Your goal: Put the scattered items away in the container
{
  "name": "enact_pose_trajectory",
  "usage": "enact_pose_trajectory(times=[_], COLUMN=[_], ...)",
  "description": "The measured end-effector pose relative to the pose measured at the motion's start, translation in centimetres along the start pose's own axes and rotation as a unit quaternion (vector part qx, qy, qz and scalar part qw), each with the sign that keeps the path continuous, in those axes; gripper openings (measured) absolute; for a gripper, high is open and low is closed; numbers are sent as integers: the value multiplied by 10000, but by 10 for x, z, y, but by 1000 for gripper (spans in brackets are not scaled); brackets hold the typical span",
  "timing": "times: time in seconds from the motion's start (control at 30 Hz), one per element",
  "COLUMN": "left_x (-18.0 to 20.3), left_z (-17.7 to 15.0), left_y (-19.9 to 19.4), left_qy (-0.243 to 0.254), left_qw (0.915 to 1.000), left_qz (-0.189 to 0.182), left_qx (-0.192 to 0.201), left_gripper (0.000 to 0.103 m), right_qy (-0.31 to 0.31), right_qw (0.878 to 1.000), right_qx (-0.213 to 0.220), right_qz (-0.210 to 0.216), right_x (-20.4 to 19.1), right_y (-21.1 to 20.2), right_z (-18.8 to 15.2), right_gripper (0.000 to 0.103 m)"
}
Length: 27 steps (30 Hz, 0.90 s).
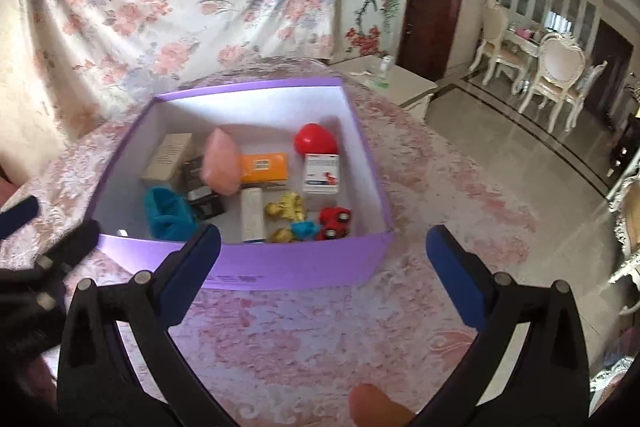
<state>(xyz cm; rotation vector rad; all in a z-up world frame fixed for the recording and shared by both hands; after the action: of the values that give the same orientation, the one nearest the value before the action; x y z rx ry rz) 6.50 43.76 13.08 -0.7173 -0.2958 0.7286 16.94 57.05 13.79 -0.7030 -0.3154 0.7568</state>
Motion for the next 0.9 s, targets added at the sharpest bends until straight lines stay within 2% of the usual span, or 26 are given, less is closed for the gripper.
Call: enact_pose_trajectory(times=[0.23, 0.9], left_x=[-1, 2], left_z=[1, 4], left_y=[-2, 0], left_qy=[-35, 48], left_qw=[9999, 9998], left_qz=[-133, -206], left_qx=[0, 15], left_gripper=[102, 102], right_qy=[-29, -4], right_qw=[10000, 9999], right_qx=[-38, -102], right_qz=[16, 87], right_x=[-4, -2], right_y=[0, 1], right_z=[2, 2], right_gripper=[102, 102])
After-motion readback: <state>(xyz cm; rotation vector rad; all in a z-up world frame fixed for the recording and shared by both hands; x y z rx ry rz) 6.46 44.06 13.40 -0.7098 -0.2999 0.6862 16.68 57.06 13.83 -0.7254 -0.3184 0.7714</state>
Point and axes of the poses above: each gripper's, at about its wrist camera, not at the fingertips, and y roughly the way its jaws point, x to its right, z to its top, the point moved 5 cm from there along y, roughly the way its jaws point, and after that the axes turned 3 degrees about y, right-handed, at the moved point
